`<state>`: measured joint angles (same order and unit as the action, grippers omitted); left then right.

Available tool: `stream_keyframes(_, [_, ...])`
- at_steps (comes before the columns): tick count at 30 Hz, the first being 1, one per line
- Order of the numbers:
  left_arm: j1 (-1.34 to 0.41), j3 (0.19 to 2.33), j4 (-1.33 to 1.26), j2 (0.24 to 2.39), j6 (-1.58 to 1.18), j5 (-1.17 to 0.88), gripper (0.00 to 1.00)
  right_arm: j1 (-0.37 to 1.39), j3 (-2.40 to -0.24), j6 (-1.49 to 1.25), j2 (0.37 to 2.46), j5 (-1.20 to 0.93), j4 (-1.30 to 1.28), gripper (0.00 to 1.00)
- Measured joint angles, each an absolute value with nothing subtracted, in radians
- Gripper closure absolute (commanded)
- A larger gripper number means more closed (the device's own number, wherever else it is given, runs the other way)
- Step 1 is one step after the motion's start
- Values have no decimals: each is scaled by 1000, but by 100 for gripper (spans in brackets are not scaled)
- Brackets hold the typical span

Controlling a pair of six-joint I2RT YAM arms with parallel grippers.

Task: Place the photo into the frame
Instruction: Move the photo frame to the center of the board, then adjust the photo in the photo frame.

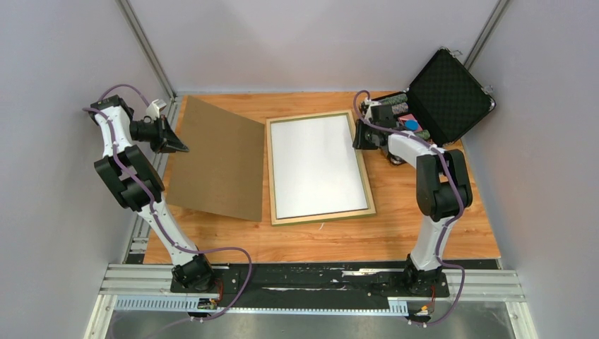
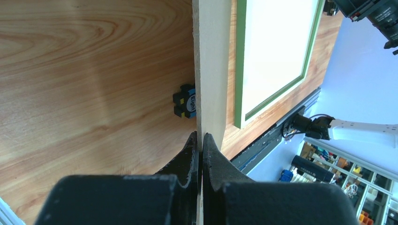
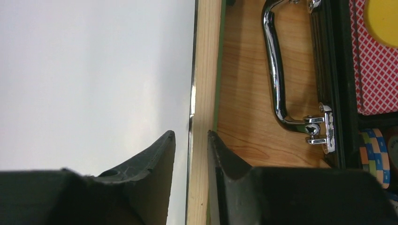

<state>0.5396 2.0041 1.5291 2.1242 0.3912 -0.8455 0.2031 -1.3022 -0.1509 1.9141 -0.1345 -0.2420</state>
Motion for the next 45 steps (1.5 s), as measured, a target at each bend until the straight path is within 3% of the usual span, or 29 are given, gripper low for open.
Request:
stream_keyframes(5, [540,2009,1534,2124,391,-845,100,208,-1317,-147,1944,-135,-242,80])
stream_keyframes(11, [540,2035,1548,2124,391,-837,100,225,-1325,-147,1966,-138,-242,82])
stream_keyframes(26, [542,2040,1552,2124,391,-836,100,255,-1365,-111,1968,-226,-246,66])
stream_keyframes(38, [542,2040,1552,2124,391,-839,100,435,-1430,3,1993,-310,-261,65])
stream_keyframes(45, [542,2040,1553,2124,392,-841,100,450,-1446,21,2042,-314,-278,66])
